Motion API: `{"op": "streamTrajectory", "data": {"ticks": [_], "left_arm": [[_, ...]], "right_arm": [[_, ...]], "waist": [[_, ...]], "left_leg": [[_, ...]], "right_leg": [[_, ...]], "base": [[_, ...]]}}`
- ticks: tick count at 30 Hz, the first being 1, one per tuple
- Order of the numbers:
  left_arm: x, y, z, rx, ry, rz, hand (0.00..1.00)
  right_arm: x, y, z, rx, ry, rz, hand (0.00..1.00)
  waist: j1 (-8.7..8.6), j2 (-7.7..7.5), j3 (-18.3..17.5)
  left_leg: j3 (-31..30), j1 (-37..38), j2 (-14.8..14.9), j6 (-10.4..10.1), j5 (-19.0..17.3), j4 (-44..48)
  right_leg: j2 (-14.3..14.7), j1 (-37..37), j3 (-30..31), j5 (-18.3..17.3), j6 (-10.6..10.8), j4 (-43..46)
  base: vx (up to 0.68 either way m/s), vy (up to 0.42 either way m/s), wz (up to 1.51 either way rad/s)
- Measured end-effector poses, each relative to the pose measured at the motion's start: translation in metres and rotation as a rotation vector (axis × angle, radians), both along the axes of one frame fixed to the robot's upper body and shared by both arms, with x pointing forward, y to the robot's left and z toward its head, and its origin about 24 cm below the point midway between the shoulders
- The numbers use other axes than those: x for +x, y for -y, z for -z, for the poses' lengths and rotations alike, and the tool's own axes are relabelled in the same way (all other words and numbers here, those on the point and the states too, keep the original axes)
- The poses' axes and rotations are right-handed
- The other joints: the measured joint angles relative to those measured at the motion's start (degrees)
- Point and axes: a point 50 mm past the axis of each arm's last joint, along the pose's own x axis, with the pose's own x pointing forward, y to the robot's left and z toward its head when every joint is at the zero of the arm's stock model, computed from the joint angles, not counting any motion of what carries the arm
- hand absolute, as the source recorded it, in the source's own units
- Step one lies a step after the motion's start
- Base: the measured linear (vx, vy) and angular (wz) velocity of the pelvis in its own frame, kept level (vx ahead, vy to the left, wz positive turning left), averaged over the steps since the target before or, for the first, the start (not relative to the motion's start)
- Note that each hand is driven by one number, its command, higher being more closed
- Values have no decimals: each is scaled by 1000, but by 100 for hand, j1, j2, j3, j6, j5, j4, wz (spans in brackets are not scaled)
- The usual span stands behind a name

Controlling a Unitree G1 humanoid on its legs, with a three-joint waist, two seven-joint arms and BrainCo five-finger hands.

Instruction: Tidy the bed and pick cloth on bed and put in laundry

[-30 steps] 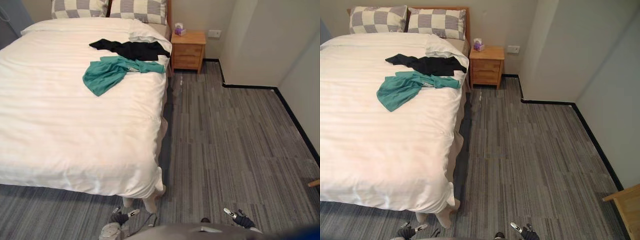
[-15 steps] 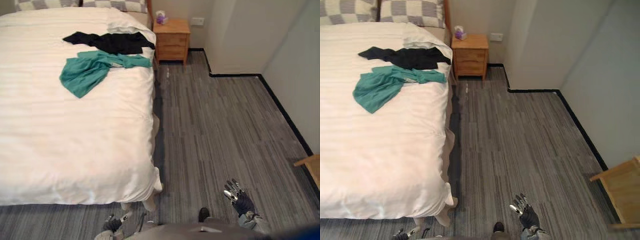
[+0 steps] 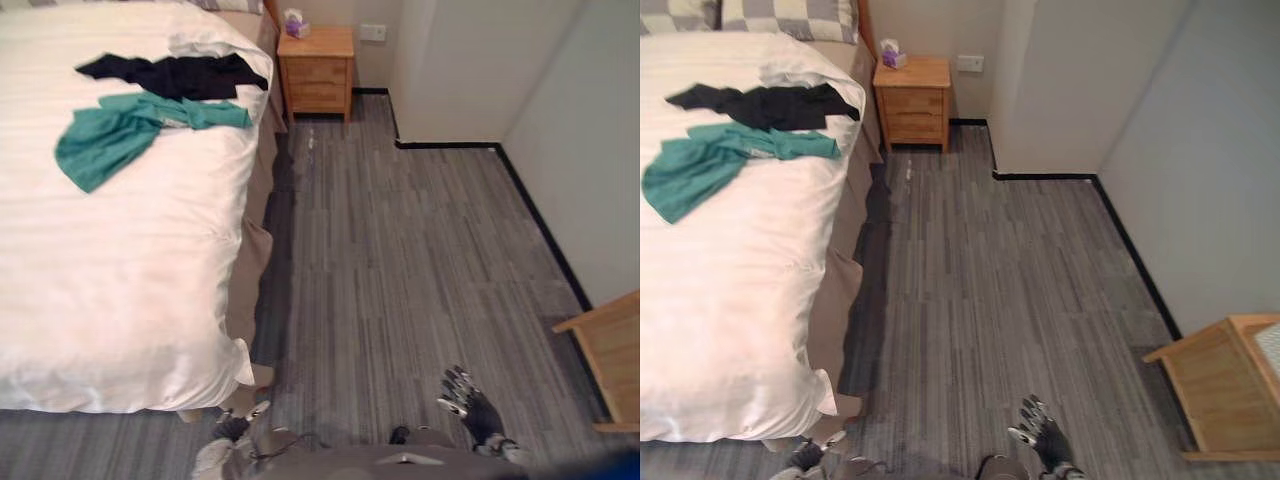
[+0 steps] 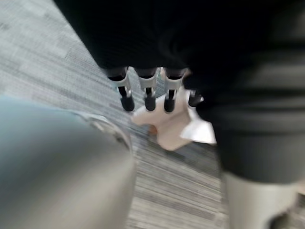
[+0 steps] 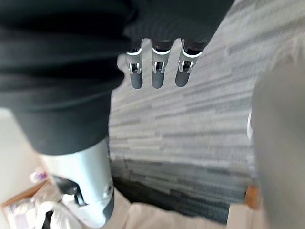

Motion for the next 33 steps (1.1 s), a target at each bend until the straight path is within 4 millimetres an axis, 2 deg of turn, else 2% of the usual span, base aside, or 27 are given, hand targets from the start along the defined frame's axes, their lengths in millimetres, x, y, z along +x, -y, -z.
{"op": "streamTrajectory", "data": {"ticks": [1,2,3,5,6,7,10,11,13,14,15,16,19,20,21,22,23,24,25,26,27,28,29,30,31,32,33], "left_arm": [[-1,1,0,1,11,-3,0],[-2,2,0,2,11,-1,0],[-1,6,0,-4,16,30,0],[3,6,-2,-3,41,52,0],[7,3,-5,23,68,58,0],[11,1,-7,45,95,68,0],[17,3,-11,66,137,82,0],[20,6,-11,64,147,86,0],[22,8,-12,63,155,111,0],[22,8,-12,67,164,117,0],[21,6,-13,73,167,116,0],[21,5,-14,87,178,116,0],[23,3,-14,96,181,111,0],[19,-2,-13,107,168,107,0],[16,-2,-12,104,157,104,0],[12,-1,-10,112,137,130,0],[12,-1,-10,115,134,144,0],[12,-6,-11,144,126,187,0],[12,-12,-12,165,122,203,0],[13,-14,-13,171,122,212,0],[16,-13,-13,173,128,217,0],[27,-10,-15,169,153,220,0],[36,-4,-17,154,176,220,0],[40,-2,-17,149,185,220,0],[52,6,-19,122,210,210,0],[54,8,-19,117,216,207,0],[60,15,-21,102,234,203,0]], "right_arm": [[5,2,-1,9,9,8,0],[6,3,-2,10,15,12,0],[10,3,-3,15,32,7,0],[16,-10,-3,47,55,1,0],[22,-20,-4,69,84,-2,0],[24,-25,-5,80,100,-17,0],[22,-27,-6,84,100,-43,0],[24,-28,-7,92,104,-46,0],[25,-30,-6,108,94,-39,0],[24,-26,-5,103,85,-30,0],[23,-26,-4,114,75,-17,0],[22,-29,-2,139,60,-7,0],[22,-32,1,180,22,37,0],[17,-31,4,204,-11,86,0],[15,-29,6,210,-28,119,0],[7,-26,9,225,-67,193,0],[4,-26,11,231,-81,217,0],[-7,-30,15,257,-117,274,0],[-10,-28,15,263,-125,309,0],[-13,-27,16,261,-136,318,0],[-14,-27,16,258,-141,324,0],[-16,-27,17,259,-144,336,0],[-12,-30,16,261,-134,333,0],[-11,-31,16,261,-129,333,0],[-9,-36,15,271,-112,348,0],[-9,-37,15,272,-106,353,0],[-7,-40,14,275,-89,350,0]], "waist": [[12,19,-1],[7,44,-14],[0,167,-53],[16,105,-62],[63,4,7],[137,-29,22],[186,13,43],[175,-30,76],[169,-9,94],[174,-1,96],[200,-31,69],[284,-48,9],[330,-128,77],[349,-175,62],[354,-180,53],[309,-181,37],[298,-179,25],[247,-322,28],[126,-404,15],[59,-471,1],[33,-486,7],[12,-483,25],[-3,-396,82],[-5,-362,103],[-28,-300,155],[-39,-291,163],[-63,-330,165]], "left_leg": [[-124,34,-418,-16,-52,-455],[-167,45,-510,-11,-8,-723],[-83,119,-453,426,253,-1286],[-41,189,-393,435,205,-1453],[43,165,-317,353,157,-1329],[104,19,-225,290,120,-933],[117,-208,-119,281,117,-178],[105,-360,-139,261,-38,-5],[100,-442,-270,329,-34,-609],[134,-512,-365,446,466,-1236],[211,-403,-470,596,591,-1451],[427,-350,-613,696,568,-1689],[524,-299,-754,908,393,-1627],[583,-118,-870,995,280,-1702],[606,15,-932,997,225,-1818],[594,263,-1000,1029,135,-1953],[573,353,-1032,1054,109,-1969],[498,620,-1109,1120,40,-1975],[345,873,-1130,1135,-11,-1986],[229,1038,-1096,1135,-10,-2031],[201,1093,-1053,1133,-12,-2028],[98,1223,-890,1116,-21,-2017],[85,1358,-646,1030,-71,-1987],[75,1397,-561,1003,-90,-1969],[31,1575,-322,907,-147,-1929],[9,1629,-272,877,-164,-1929],[-46,1733,-193,729,-248,-1911]], "right_leg": [[31,37,92,31,-28,-85],[74,26,124,36,-24,-107],[323,-84,238,33,-19,-144],[437,-123,378,48,-4,-236],[479,-124,473,14,-33,-216],[496,-147,527,-37,-50,-177],[510,-10,630,-57,-51,-200],[450,88,648,-80,-89,-262],[309,204,658,-169,-84,-333],[197,263,683,-209,30,-401],[118,286,705,-202,115,-483],[0,333,810,-100,266,-719],[-159,315,820,-93,416,-589],[-313,234,874,-208,594,-189],[-403,94,969,-307,723,243],[-593,-380,992,-424,823,1594],[-691,-612,1012,-414,820,2195],[-811,-1226,1222,-369,863,3764],[-761,-1524,1261,-447,782,4602],[-664,-1663,1196,-535,668,4811],[-587,-1730,1142,-590,578,4828],[-387,-1984,965,-751,370,4703],[-199,-2232,745,-834,287,4360],[-141,-2310,694,-834,287,4214],[20,-2506,536,-787,260,3332],[63,-2517,515,-710,236,3007],[97,-2479,473,-269,236,1774]], "base": [[102,-142,-51],[69,-61,-55],[56,-52,-51],[69,-65,-44],[66,-68,-39],[58,-71,-39],[82,2,-19],[127,113,3],[103,134,5],[95,130,2],[209,215,-15],[268,211,-26],[282,166,-12],[252,115,-18],[356,175,-19],[213,118,-8],[329,101,15],[470,2,44],[495,-45,61],[409,-91,56],[309,-118,46],[361,-173,40],[355,-186,35],[436,-261,33],[383,-240,24],[479,-327,41],[347,-258,34]]}}
